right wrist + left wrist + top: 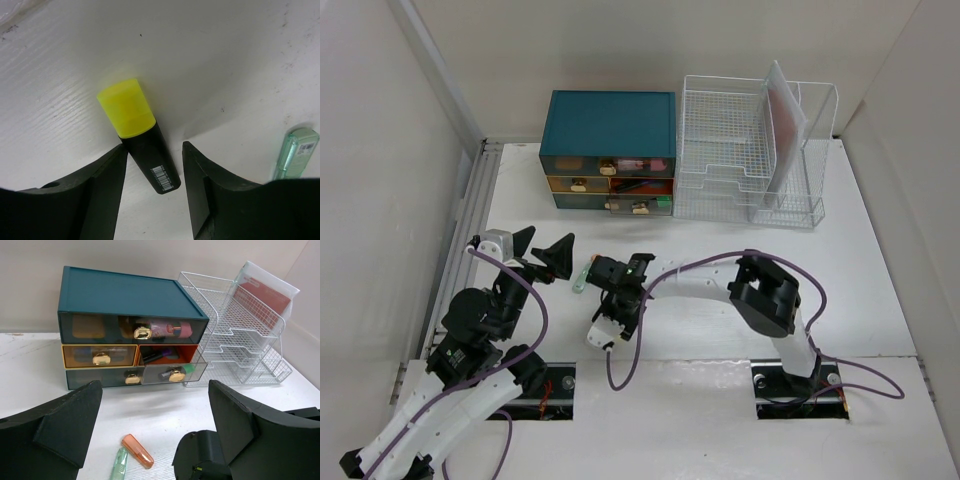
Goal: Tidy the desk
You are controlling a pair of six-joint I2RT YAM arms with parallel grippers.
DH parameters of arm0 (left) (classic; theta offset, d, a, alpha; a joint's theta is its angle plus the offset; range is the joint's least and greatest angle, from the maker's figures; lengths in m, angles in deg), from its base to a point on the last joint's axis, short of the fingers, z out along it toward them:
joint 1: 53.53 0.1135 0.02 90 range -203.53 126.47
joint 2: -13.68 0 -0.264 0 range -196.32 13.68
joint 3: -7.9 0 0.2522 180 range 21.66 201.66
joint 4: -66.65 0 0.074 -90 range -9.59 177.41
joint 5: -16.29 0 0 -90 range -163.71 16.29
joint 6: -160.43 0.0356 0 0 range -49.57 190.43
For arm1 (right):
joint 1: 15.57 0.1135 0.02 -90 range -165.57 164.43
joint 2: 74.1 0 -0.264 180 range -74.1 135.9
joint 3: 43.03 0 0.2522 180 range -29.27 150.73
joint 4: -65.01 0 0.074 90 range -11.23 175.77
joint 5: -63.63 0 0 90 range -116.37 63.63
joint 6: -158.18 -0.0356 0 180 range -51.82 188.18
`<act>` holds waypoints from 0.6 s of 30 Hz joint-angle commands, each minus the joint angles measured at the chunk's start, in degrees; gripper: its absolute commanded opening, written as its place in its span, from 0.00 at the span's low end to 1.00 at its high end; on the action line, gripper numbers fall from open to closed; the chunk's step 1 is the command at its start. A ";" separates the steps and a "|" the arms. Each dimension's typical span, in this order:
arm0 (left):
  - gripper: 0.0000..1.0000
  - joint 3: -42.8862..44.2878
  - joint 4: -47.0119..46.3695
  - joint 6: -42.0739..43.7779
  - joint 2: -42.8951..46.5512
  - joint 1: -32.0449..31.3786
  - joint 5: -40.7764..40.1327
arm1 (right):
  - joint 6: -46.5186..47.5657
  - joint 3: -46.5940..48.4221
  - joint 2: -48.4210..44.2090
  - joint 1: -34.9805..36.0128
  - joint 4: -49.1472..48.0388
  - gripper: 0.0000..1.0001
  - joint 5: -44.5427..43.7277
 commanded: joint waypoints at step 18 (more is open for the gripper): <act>0.84 -0.14 -2.32 0.79 1.25 0.23 -0.39 | -5.76 -0.30 8.90 0.72 14.05 0.25 4.67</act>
